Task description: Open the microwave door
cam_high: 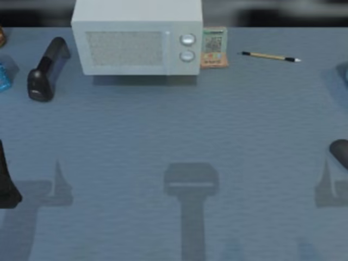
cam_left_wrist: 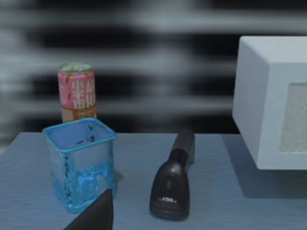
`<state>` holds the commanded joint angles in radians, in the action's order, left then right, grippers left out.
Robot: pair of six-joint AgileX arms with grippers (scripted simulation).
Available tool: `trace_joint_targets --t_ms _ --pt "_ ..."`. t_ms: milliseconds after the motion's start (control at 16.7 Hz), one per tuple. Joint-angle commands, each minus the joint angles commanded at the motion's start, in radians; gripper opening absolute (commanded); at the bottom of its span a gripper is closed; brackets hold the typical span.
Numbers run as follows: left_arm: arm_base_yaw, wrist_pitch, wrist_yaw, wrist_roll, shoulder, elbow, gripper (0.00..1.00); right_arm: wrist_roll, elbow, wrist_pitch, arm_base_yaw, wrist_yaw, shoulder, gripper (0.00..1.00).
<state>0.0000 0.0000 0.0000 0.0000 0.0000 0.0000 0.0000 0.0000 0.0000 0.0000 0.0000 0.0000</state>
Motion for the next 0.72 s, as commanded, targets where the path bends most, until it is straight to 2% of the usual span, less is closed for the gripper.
trace_joint_targets --t_ms 300,540,720 --pt "-0.019 -0.056 -0.003 0.003 0.056 0.046 1.00 0.000 0.000 0.000 0.000 0.000 0.000 1.00" --pt "-0.083 -0.238 -0.015 0.000 0.263 0.217 1.00 0.000 0.000 0.000 0.000 0.000 0.000 1.00" --pt "-0.147 -0.404 -0.029 -0.019 0.482 0.425 1.00 0.000 0.000 0.000 0.000 0.000 0.000 1.00"
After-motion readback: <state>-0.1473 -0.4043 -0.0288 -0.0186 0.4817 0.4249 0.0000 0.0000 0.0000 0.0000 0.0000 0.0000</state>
